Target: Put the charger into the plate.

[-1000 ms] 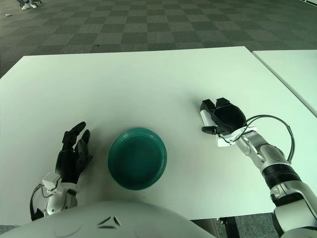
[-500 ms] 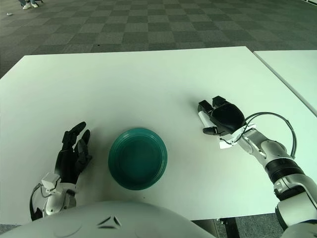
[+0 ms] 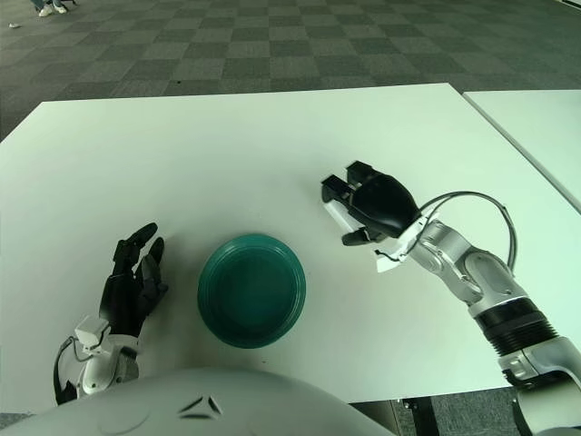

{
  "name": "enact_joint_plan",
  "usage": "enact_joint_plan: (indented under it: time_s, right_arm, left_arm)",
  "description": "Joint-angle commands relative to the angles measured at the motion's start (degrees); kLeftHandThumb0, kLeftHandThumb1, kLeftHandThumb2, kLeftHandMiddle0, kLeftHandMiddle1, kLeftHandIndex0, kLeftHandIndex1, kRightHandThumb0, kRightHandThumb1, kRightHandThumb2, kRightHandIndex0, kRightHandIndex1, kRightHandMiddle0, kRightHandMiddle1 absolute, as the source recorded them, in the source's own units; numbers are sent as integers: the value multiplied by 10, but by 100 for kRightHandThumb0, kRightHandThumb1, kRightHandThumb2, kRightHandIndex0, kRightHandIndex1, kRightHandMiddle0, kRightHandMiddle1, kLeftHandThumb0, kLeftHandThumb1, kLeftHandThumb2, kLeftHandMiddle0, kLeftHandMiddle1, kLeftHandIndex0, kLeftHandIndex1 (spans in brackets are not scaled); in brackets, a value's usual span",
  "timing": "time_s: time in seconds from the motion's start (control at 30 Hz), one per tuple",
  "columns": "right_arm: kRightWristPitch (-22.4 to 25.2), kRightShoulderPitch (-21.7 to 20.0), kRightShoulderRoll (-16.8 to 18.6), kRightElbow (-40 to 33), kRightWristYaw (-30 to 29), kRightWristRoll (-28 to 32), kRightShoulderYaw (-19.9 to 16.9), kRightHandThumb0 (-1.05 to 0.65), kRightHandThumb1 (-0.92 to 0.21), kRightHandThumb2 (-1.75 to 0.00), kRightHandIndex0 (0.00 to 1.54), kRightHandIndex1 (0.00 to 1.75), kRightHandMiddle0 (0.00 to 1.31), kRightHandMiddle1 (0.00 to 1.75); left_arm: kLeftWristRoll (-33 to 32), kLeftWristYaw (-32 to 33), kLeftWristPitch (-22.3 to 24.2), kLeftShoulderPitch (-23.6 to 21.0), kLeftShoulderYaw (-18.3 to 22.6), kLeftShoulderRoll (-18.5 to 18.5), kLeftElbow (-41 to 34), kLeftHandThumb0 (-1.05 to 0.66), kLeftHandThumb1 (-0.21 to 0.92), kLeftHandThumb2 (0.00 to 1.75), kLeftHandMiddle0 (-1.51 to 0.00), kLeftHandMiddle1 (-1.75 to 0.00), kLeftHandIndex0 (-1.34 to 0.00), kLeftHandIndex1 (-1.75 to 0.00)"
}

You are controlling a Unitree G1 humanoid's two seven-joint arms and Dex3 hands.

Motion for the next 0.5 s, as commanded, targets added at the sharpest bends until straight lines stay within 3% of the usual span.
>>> enact_joint_plan:
  time_s: [0.0,0.27,0.47]
  right_arm:
    - [11,-2,38,-65,37,20,-2,-45,-42,-118,103,175,53,175]
    - [10,-10,121,-134,107,55,27,-45,-42,-118,102,175,53,175]
    - [17,-8,164,-136,169,82,60,-45,-41,-120,101,175,54,175]
  left_arm:
    - [-2,0,5,-5,-4,-4,4,-75,92,83,-38,-5,-1,-107]
    - [15,2,-17,-5,-17,-13,21,-73,92,81,-37,-5,-1,-109]
    - [32,11,-29,-2,-29,-22,25,-71,92,79,-37,-5,-1,-109]
